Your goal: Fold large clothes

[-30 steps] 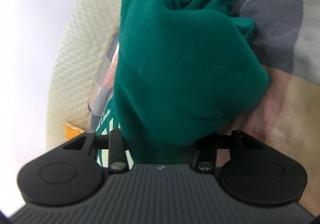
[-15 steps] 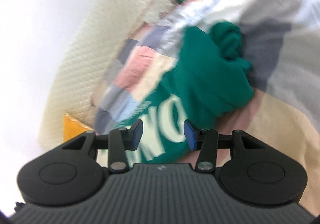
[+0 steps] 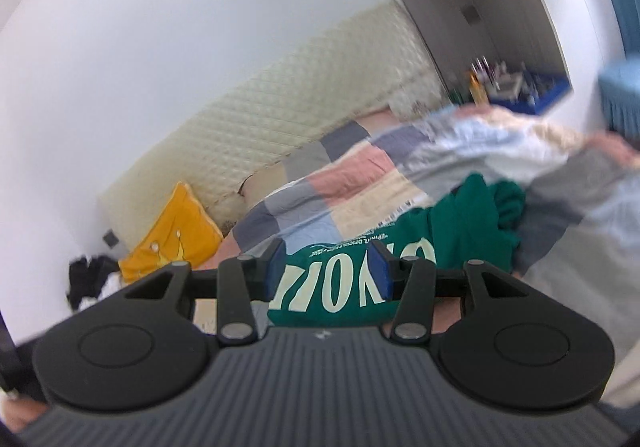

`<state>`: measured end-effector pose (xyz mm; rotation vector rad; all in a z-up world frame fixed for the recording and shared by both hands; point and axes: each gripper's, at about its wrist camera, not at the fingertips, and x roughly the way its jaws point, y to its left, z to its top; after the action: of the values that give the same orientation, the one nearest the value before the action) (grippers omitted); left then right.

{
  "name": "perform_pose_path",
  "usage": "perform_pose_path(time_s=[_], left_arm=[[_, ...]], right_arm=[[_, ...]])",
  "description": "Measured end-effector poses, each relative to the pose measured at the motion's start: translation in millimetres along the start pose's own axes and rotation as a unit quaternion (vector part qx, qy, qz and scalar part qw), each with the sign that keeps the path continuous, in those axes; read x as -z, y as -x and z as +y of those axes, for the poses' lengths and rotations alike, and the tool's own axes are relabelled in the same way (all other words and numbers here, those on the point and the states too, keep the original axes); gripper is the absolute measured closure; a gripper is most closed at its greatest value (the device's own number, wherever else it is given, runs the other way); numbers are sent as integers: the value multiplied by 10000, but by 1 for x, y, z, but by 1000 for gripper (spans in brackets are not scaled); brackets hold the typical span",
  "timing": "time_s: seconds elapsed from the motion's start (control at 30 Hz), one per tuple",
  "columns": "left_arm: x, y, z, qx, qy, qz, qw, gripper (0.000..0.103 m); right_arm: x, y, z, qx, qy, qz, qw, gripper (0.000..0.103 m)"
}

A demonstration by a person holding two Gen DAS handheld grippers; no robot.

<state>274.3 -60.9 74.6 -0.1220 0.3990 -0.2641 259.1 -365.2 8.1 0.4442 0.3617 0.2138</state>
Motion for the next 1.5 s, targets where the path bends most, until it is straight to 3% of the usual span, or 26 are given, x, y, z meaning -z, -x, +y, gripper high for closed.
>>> perform_pose_path(time_s=[0.3, 0.6, 1.1, 1.5], left_arm=[[25, 82, -22, 151, -35, -122, 9998, 47], [72, 106, -25, 57, -222, -181, 9996, 46], [122, 85, -18, -21, -182, -50, 9998, 46], [143, 61, -19, -206, -295, 176, 9992, 46]], right_arm=[[34, 53, 40, -61, 746, -37, 9972, 54], [91, 70, 60, 8, 1333, -154, 9910, 54], [148, 47, 29, 512, 1389, 65, 9890, 54], [160, 41, 23, 618, 1504, 67, 9867, 54]])
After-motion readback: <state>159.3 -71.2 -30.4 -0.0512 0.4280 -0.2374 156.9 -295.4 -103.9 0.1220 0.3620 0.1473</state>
